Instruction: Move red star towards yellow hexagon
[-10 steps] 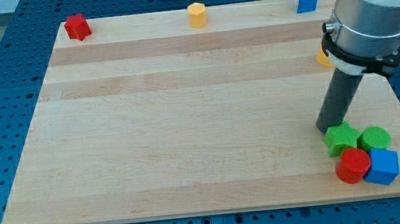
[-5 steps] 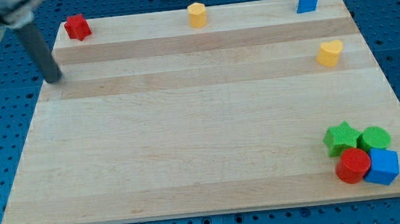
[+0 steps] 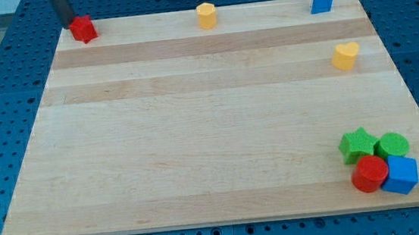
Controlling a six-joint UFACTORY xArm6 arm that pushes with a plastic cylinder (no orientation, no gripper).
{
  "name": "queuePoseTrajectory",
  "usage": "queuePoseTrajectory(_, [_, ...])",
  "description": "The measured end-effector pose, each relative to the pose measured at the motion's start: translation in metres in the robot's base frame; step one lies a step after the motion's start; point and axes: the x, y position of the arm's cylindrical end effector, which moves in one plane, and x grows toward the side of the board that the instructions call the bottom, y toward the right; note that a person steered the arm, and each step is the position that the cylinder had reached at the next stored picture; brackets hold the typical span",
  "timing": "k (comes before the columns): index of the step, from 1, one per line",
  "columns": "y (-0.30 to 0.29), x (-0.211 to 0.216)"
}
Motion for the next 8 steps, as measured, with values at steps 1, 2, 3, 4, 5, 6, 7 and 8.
queuePoseTrajectory(1, [0.019, 0.001])
queuePoseTrajectory(2, [-0.003, 0.023])
queuePoseTrajectory(3, [-0.011, 0.036])
queuePoseTrajectory(4, [0.040, 0.036])
queuePoseTrajectory(5, [0.089, 0.031])
queuePoseTrajectory(6, [0.111, -0.003])
queuePoseTrajectory(7, [0.142, 0.000])
queuePoseTrajectory(8, [0.157, 0.022])
